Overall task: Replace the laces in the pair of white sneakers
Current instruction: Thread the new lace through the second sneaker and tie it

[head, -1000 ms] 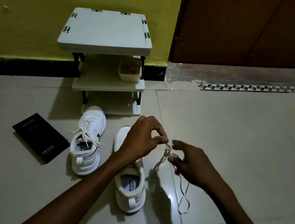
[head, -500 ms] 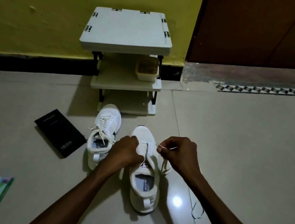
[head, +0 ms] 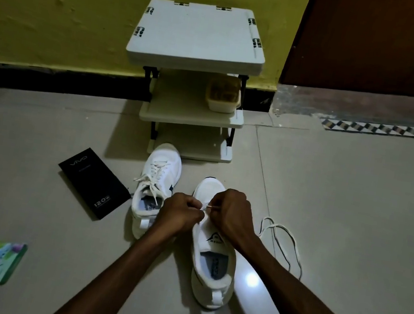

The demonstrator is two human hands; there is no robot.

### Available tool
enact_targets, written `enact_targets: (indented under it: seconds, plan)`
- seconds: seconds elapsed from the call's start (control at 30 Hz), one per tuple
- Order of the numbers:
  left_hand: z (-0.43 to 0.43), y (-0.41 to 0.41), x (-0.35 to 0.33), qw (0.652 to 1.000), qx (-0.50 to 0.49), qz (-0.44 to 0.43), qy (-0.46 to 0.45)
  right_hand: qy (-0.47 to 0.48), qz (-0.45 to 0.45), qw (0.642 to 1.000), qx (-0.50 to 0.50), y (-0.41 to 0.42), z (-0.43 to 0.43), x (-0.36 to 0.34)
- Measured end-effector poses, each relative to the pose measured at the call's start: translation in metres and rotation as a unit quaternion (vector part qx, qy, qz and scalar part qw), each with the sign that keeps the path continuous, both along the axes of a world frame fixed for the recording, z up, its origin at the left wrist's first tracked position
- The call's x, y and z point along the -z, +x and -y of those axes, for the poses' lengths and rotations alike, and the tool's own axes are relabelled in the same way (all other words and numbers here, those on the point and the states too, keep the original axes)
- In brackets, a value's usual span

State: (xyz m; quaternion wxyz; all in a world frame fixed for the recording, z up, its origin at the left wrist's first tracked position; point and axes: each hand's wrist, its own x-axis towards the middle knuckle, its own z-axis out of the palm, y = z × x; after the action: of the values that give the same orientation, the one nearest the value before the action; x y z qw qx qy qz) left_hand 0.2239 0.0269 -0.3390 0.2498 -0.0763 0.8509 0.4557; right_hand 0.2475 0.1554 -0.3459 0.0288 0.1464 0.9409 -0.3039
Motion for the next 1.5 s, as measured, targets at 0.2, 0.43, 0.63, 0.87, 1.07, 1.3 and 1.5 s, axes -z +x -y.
enact_targets:
  seconds: [0.2, 0.43, 0.63, 0.87, 1.07, 1.3, 1.5]
  plan:
    - [0.003, -0.003, 0.002, 0.998, -0.018, 0.035, 0.047, -0.006, -0.001, 1.000, 0.004, -0.005, 0.003, 0.010]
    - [0.005, -0.005, 0.006, 0.998, 0.002, 0.035, 0.044, -0.023, -0.015, 0.998, 0.051, -0.003, 0.009, 0.018]
    - [0.003, -0.004, 0.009, 0.999, -0.001, 0.005, 0.033, 0.059, -0.029, 0.998, 0.010, 0.000, 0.017, 0.018]
    - [0.002, -0.003, 0.009, 0.999, -0.008, -0.009, 0.036, -0.037, -0.042, 0.995, 0.081, 0.000, 0.015, 0.027]
    - [0.000, -0.002, 0.013, 0.999, -0.020, -0.006, 0.031, -0.082, -0.037, 0.987, 0.130, 0.000, 0.018, 0.034]
    - [-0.003, -0.004, 0.022, 0.988, -0.101, 0.044, 0.110, -0.045, -0.009, 0.988, 0.145, 0.000, 0.021, 0.029]
    - [-0.003, -0.003, 0.035, 0.993, -0.103, -0.010, 0.061, -0.043, -0.001, 0.988, 0.149, -0.005, 0.021, 0.022]
